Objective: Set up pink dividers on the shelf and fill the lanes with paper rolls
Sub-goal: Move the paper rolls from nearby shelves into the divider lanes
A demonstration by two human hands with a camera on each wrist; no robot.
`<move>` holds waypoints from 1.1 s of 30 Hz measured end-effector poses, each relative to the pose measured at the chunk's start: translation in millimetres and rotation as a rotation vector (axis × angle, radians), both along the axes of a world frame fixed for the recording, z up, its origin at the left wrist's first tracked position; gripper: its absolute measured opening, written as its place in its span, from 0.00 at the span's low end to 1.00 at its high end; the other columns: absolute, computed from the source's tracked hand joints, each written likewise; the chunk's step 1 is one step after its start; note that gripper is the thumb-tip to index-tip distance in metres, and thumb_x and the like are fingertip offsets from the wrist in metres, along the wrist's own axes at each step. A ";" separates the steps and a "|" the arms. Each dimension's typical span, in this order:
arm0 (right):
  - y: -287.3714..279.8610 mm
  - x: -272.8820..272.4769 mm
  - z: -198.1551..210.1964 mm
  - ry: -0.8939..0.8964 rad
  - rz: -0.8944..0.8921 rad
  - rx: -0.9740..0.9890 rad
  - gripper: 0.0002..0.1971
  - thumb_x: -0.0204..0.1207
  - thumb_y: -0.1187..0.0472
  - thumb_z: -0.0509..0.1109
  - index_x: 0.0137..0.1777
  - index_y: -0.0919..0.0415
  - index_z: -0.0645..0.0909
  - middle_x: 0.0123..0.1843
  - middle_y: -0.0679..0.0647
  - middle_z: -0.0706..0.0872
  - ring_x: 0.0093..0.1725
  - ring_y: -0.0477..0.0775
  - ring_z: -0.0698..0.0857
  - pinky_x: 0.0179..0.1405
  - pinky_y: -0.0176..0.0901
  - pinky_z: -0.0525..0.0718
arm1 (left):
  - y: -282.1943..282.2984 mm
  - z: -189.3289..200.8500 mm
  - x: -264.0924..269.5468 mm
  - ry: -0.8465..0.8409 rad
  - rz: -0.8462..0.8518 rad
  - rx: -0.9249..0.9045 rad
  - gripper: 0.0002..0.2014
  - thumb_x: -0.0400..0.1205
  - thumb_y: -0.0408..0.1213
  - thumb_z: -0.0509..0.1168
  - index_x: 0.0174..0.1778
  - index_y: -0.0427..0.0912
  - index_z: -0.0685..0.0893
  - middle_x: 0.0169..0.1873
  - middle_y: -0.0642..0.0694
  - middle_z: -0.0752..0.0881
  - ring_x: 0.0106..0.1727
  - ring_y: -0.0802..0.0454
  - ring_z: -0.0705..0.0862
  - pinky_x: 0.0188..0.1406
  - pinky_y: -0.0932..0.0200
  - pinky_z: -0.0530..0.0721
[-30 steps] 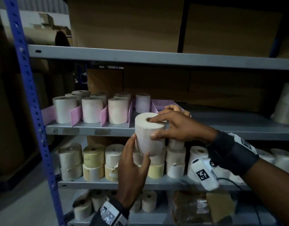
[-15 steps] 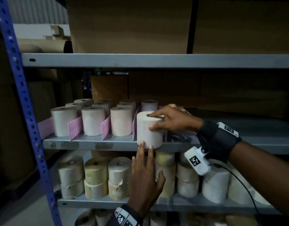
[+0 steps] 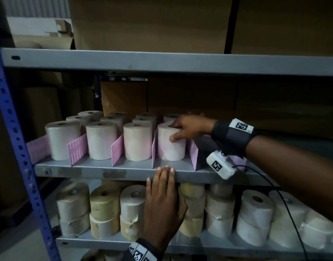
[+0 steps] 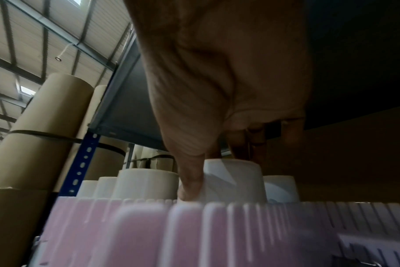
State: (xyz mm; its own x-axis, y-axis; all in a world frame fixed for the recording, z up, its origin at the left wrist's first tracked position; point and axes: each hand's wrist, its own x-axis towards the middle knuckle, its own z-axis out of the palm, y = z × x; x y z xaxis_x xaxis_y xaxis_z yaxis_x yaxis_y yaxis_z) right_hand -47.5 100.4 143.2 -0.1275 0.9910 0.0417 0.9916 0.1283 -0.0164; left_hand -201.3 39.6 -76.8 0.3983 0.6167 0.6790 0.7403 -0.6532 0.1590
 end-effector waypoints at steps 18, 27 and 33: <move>49.8 26.4 3.3 0.108 -0.005 -0.084 0.21 0.79 0.54 0.73 0.70 0.61 0.81 0.65 0.57 0.86 0.64 0.58 0.83 0.68 0.56 0.80 | 6.0 -6.4 1.1 -0.039 -0.038 0.007 0.42 0.73 0.52 0.74 0.81 0.31 0.77 0.81 0.35 0.77 0.82 0.33 0.76 0.71 0.29 0.82; 59.7 25.8 5.2 0.072 -0.054 -0.104 0.26 0.78 0.55 0.74 0.75 0.60 0.76 0.71 0.58 0.82 0.69 0.59 0.81 0.72 0.58 0.77 | 1.7 0.8 2.2 -0.057 -0.078 -0.104 0.51 0.67 0.51 0.83 0.84 0.31 0.74 0.83 0.33 0.74 0.84 0.30 0.72 0.72 0.29 0.82; 14.4 23.3 23.0 -0.004 -0.043 0.047 0.29 0.80 0.50 0.70 0.79 0.59 0.72 0.76 0.56 0.78 0.71 0.57 0.79 0.68 0.43 0.75 | 1.5 9.7 -6.9 0.023 -0.049 -0.143 0.51 0.76 0.57 0.75 0.91 0.40 0.61 0.90 0.41 0.61 0.91 0.41 0.59 0.87 0.37 0.64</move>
State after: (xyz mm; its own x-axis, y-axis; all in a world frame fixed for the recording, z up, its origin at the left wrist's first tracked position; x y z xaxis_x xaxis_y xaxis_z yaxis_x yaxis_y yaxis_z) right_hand -24.2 114.7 166.2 -0.0855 0.9924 0.0882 0.9962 0.0864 -0.0072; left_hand -208.2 41.2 -67.0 0.4446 0.6857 0.5763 0.7128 -0.6605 0.2360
